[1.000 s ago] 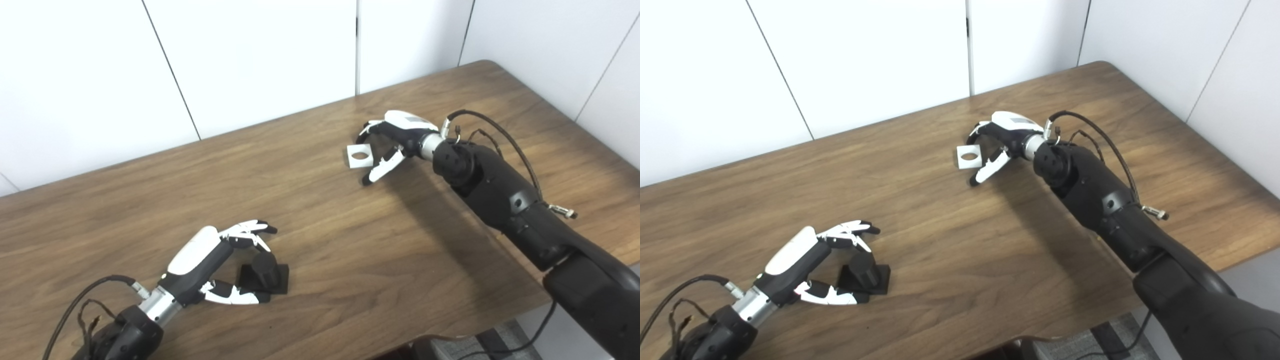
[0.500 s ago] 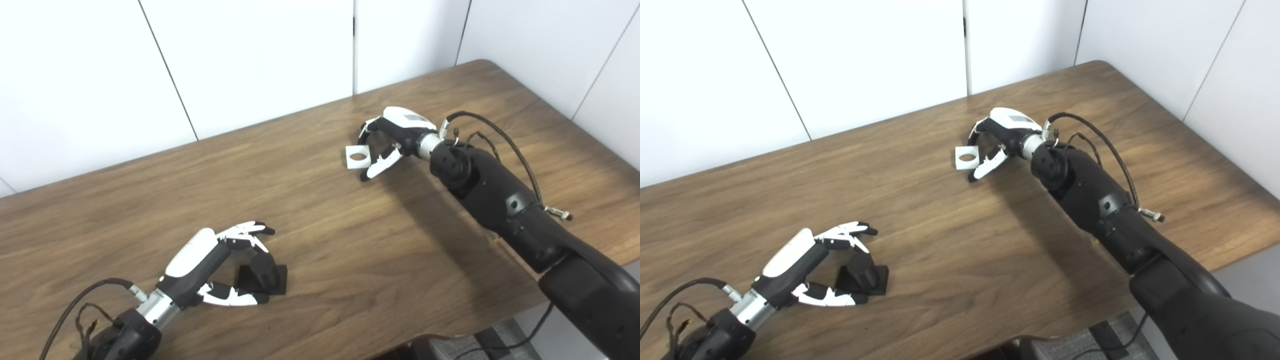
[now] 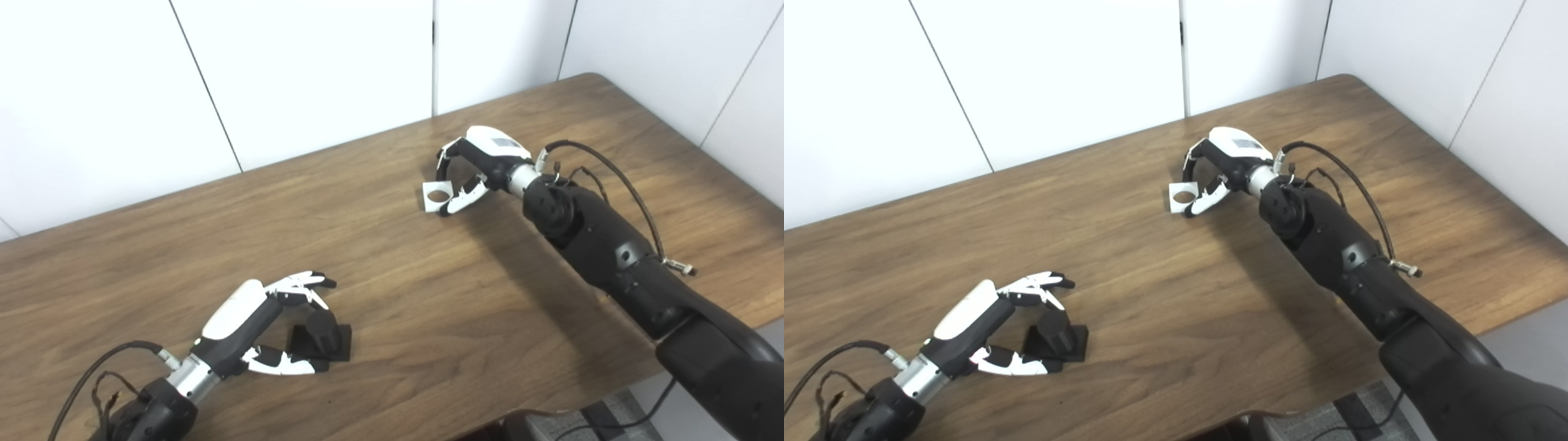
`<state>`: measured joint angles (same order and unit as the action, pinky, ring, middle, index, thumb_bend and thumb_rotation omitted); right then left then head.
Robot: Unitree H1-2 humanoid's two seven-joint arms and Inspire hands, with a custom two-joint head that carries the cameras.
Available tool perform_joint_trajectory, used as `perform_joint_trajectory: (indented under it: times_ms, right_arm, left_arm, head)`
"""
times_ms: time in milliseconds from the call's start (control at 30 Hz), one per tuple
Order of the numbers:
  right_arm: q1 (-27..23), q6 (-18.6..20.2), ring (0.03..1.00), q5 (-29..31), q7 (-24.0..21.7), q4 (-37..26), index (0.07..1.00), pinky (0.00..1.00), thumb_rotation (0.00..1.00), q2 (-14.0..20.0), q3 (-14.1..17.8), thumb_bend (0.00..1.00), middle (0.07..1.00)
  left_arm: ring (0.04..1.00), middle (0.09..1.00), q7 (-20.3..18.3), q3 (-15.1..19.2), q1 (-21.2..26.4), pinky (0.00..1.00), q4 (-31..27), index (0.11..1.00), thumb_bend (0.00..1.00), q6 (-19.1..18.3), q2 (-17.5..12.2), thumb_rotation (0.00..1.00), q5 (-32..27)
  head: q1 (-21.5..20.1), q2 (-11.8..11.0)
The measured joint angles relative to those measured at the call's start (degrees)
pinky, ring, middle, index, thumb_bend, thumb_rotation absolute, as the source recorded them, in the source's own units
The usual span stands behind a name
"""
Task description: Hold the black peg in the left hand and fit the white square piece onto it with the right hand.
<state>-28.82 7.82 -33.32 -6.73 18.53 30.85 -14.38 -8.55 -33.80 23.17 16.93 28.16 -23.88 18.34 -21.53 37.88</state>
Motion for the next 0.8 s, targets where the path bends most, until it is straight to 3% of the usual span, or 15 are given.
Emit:
perform_joint_trajectory:
  times_ms: [433,667,800]
  right_arm:
    - [1.2,-1.5,0.84,-1.3,5.6,0.3,0.483,0.84,0.14,-0.8,0.8,0.51,0.774]
    - [2.9,-2.5,0.921,-2.1,6.5,-2.8,0.482,0.92,0.14,-0.6,1.3,0.52,0.807]
    - [4.1,-2.5,0.952,-2.2,5.5,-8.2,0.482,0.94,0.14,0.0,1.9,0.52,0.827]
  left_arm:
    - [0.897,0.846,-0.4,0.4,-0.1,0.83,-0.1,0.494,0.52,0.0,0.2,0.08,0.3]
    - [0.9,0.851,-0.7,0.8,-0.1,0.82,-0.1,0.494,0.52,0.0,0.3,0.07,0.6]
    - [0.9,0.847,-0.8,0.9,0.0,0.81,-0.1,0.494,0.52,0.0,0.5,0.08,0.8]
  head:
    - [0.7,0.7]
    - [4.5,1.6]
    - [7.4,2.4]
